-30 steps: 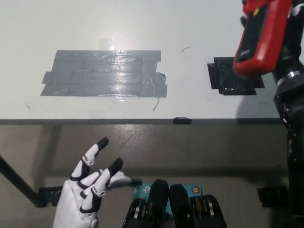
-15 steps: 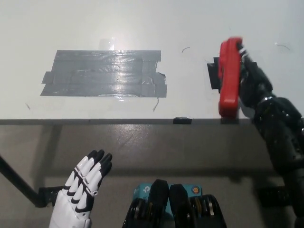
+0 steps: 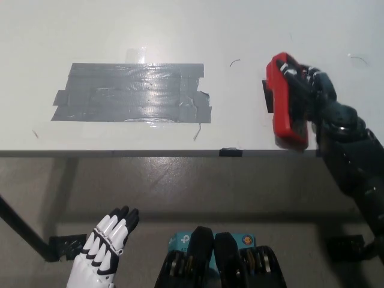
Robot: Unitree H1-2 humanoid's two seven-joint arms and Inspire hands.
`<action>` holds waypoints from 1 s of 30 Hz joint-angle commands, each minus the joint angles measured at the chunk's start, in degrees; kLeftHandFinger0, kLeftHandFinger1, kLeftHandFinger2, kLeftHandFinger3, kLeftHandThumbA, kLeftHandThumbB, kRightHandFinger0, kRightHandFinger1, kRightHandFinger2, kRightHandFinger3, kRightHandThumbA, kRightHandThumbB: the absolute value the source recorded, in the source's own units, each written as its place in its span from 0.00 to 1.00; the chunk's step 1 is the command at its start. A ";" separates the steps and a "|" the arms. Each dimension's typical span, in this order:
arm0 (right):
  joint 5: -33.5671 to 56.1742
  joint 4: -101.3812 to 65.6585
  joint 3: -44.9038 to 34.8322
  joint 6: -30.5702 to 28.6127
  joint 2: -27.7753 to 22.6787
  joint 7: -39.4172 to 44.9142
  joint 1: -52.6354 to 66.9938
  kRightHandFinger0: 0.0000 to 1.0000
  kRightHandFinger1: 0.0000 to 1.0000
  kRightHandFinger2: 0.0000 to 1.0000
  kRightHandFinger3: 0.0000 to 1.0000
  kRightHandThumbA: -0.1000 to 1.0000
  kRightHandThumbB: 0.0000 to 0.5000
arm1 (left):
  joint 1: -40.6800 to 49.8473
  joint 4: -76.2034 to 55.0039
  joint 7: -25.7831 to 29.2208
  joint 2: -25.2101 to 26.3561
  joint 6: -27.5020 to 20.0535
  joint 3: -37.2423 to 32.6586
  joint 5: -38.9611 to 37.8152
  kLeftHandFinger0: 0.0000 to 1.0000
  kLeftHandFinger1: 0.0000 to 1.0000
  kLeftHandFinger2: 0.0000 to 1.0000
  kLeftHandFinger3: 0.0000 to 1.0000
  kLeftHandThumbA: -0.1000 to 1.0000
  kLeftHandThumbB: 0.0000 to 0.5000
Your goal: The robot first picks the multimeter with right hand and then unfolds the black stand on the back of it using left hand
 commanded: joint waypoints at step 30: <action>-39.05 14.60 26.37 -1.30 -6.68 30.12 -17.68 1.00 1.00 1.00 1.00 0.42 1.00 | -0.86 -1.81 6.20 1.19 -0.44 0.96 1.90 1.00 0.90 0.95 1.00 0.92 0.31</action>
